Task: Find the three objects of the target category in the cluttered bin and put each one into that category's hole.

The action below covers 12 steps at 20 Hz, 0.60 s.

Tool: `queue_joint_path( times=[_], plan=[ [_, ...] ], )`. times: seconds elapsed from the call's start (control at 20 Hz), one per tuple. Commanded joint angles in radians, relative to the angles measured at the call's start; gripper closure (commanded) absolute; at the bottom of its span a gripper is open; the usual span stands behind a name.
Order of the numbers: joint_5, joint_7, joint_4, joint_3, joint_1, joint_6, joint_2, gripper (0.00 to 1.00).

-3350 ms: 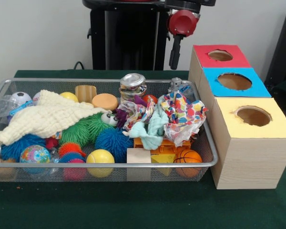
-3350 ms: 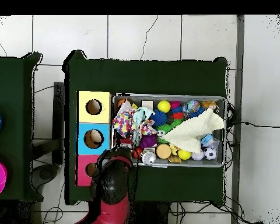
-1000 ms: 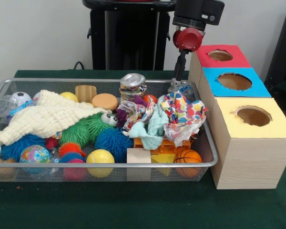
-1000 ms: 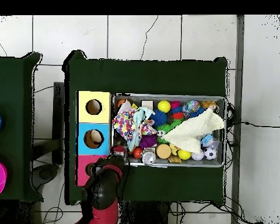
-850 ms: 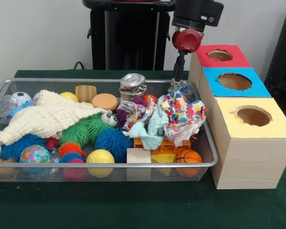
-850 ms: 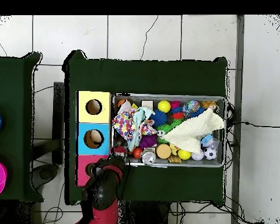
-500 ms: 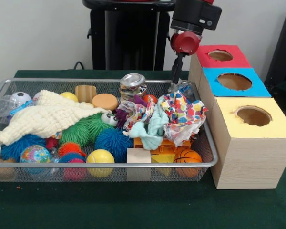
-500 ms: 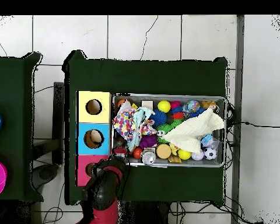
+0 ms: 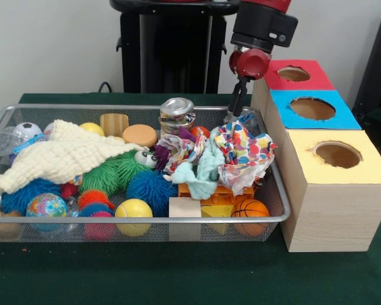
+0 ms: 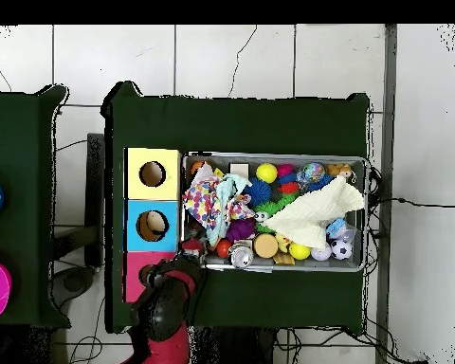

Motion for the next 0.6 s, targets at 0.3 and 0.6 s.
queue_joint_path(
  times=[0.3,0.6],
  plan=[
    [0.023,0.036,-0.185,0.178,0.019,0.017,0.072,0.0],
    [-0.083,0.042,-0.137,0.198,-0.013,0.046,0.013,0.0]
  ],
)
